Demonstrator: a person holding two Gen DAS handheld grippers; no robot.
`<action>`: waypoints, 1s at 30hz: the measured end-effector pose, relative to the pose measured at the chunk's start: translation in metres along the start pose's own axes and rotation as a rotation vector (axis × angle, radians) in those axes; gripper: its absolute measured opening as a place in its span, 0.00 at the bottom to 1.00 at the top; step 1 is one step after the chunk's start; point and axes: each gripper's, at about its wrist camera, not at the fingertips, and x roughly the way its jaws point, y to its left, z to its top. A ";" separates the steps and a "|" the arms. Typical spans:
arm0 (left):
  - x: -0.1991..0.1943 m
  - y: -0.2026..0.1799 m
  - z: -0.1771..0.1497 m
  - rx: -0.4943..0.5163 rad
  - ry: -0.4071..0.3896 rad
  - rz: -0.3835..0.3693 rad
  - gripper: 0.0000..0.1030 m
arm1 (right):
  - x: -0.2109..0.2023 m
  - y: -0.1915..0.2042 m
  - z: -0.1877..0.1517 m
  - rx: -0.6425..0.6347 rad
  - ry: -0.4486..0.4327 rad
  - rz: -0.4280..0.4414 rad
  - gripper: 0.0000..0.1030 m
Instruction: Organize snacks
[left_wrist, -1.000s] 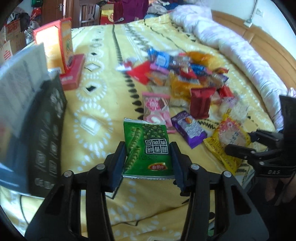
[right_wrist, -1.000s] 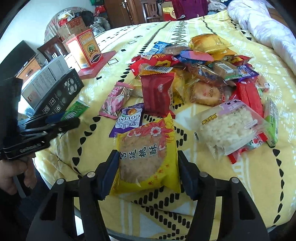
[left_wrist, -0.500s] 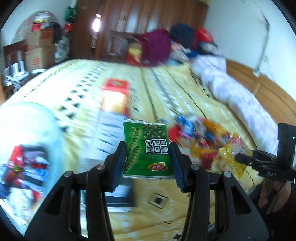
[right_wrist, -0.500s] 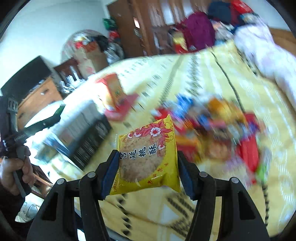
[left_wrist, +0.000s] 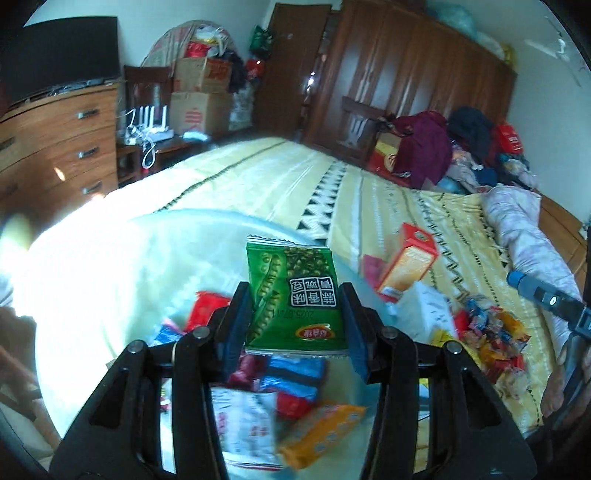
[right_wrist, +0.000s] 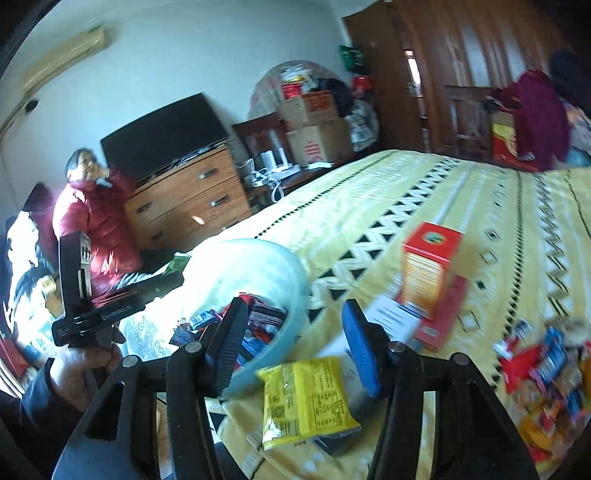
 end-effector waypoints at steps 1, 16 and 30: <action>0.004 0.005 -0.002 -0.019 0.013 0.002 0.47 | 0.009 0.006 0.002 0.006 0.005 0.015 0.55; -0.015 0.042 -0.010 -0.166 -0.031 -0.078 0.47 | -0.017 0.019 -0.148 -0.059 0.145 -0.259 0.80; -0.007 0.040 -0.017 -0.132 0.008 -0.077 0.52 | 0.073 -0.014 -0.200 0.499 0.341 -0.181 0.88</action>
